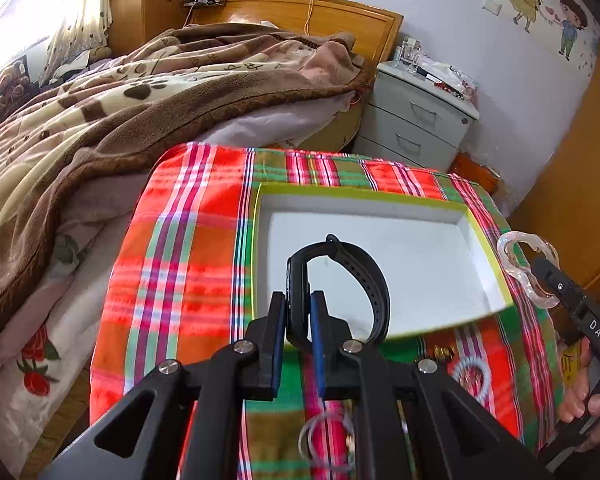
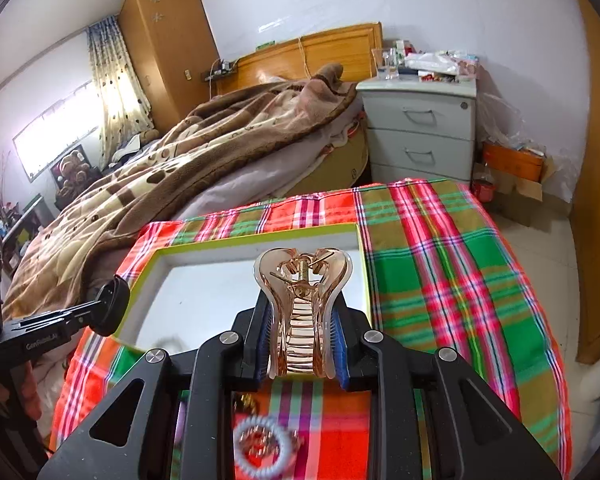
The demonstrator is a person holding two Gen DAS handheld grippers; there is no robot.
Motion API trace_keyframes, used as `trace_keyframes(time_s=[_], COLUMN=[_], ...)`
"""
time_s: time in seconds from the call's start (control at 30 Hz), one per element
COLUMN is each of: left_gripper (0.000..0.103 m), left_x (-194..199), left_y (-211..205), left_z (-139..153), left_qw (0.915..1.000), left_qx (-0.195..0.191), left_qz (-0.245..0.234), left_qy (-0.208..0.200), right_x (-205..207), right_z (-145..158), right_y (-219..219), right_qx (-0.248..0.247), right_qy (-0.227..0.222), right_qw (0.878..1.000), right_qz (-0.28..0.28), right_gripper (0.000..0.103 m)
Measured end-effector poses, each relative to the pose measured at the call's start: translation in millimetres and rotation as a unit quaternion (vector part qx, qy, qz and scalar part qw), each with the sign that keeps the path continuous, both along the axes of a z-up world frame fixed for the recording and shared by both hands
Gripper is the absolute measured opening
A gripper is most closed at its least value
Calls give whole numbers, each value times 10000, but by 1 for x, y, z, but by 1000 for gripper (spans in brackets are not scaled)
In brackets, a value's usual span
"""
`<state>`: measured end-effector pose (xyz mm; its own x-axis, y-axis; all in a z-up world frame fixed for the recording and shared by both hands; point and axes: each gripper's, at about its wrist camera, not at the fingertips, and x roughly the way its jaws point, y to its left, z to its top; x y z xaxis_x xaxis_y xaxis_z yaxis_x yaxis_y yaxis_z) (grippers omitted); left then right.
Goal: Organize jewelry
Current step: 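Carry the claw clip and black band into the lime-green box with both grippers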
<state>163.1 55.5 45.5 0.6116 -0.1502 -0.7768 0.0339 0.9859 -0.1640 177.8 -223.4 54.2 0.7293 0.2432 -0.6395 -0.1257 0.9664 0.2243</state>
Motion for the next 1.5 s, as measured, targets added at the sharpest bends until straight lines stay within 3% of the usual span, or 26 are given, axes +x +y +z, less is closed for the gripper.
trace_keyframes(time_s=[0.13,0.53,1.27,1.5], left_gripper=[13,13,14,29], left_x=[23,76,90,89], left_y=[-1,-12,-14,-15], left_z=[-7,-35,-53,-50], left_qw=[9998,9989,9980,9984], left_qx=[-143,-32,184,127], left_qz=[-44,-134,-36,-34], left_qy=[114,448,600,548], right_x=[23,67,74,71], right_z=[-7,-33,-50,-52], right_y=[3,15,34,35], right_qx=[-83,-305,-1081,-1099], right_qy=[108,397,351,312], right_qw=[9999,9985,9929,9928], right_qz=[47,221,357,351], right_gripper=[26,26,26,29])
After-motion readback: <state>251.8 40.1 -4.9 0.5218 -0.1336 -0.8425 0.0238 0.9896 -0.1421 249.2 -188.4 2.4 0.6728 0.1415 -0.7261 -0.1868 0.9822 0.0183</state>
